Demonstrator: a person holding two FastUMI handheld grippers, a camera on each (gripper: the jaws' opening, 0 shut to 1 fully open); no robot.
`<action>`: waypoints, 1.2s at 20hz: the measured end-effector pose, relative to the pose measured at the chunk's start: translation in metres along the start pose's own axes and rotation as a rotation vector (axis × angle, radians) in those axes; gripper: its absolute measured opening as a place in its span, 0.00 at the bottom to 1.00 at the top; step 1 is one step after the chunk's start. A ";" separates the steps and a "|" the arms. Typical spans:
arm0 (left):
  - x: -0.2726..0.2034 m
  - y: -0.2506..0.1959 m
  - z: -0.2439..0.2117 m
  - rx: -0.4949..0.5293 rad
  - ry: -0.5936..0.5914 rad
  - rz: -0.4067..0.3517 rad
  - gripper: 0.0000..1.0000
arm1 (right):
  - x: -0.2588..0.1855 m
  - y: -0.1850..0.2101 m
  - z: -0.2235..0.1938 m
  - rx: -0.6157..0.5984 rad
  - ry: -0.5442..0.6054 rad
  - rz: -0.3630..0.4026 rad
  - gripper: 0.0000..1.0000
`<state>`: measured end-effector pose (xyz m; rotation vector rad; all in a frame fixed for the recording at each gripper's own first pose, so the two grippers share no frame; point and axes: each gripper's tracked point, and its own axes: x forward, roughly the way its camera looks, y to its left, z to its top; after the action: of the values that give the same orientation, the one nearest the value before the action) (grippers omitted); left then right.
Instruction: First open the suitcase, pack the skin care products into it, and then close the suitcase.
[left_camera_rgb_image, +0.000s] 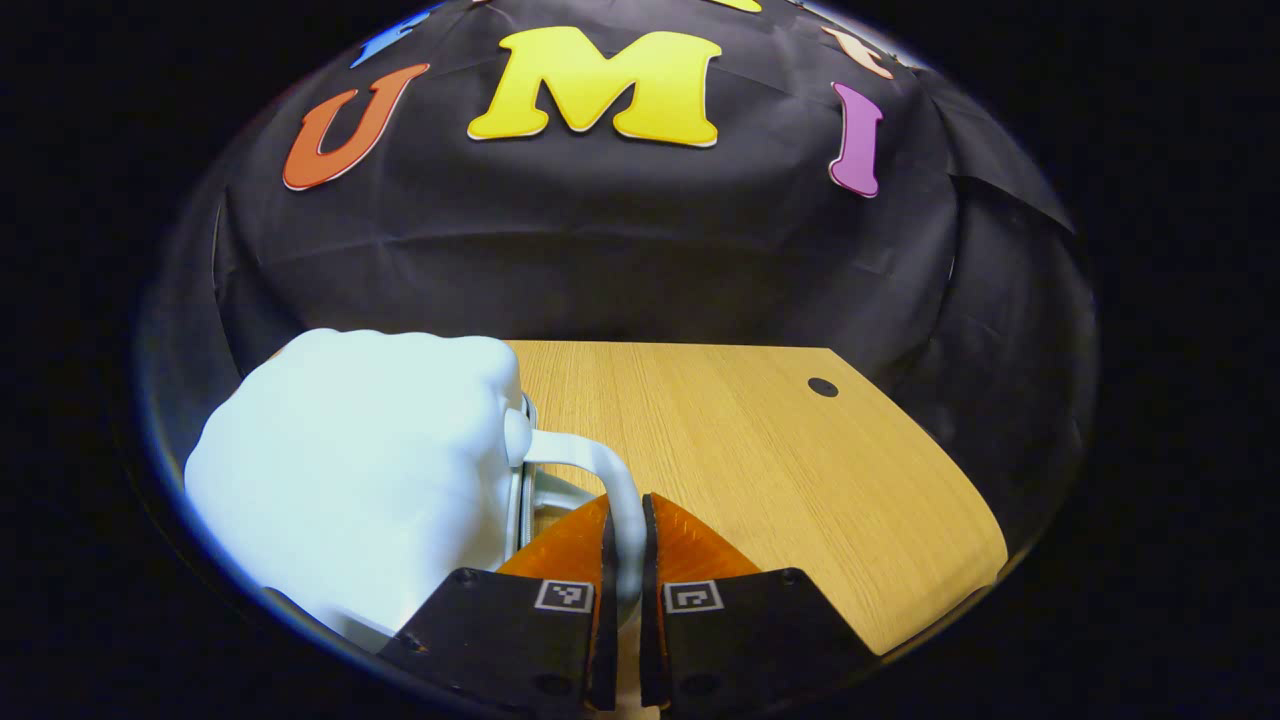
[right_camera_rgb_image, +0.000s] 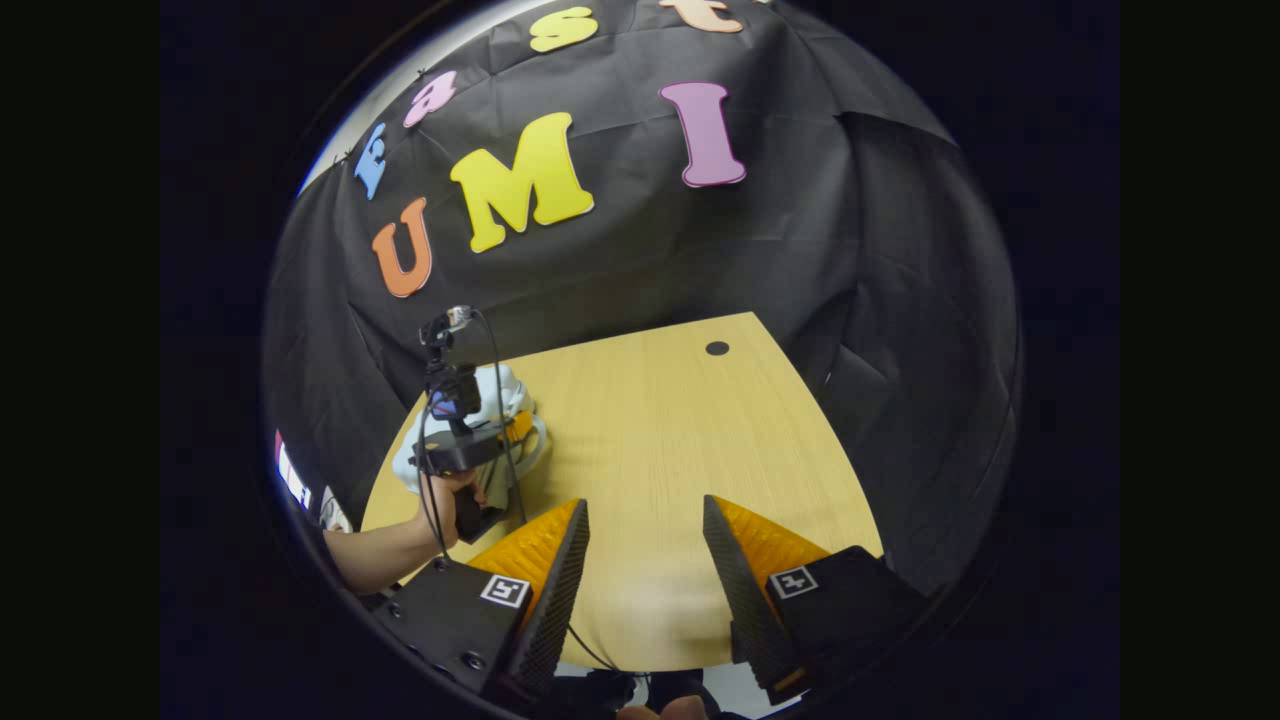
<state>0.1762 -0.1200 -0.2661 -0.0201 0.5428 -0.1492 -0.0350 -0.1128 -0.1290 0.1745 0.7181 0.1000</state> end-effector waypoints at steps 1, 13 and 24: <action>0.002 -0.001 -0.002 0.018 -0.001 0.005 0.12 | 0.000 0.002 0.001 -0.003 -0.006 0.002 0.69; -0.042 -0.021 0.018 -0.042 -0.042 -0.064 0.94 | 0.009 0.036 0.059 -0.057 -0.202 -0.002 0.69; -0.249 0.032 0.256 0.030 -0.566 0.024 0.97 | -0.021 0.139 0.200 -0.116 -0.603 0.097 0.69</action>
<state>0.1014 -0.0574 0.0788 -0.0254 -0.0240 -0.1205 0.0772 -0.0042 0.0595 0.1186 0.1020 0.1717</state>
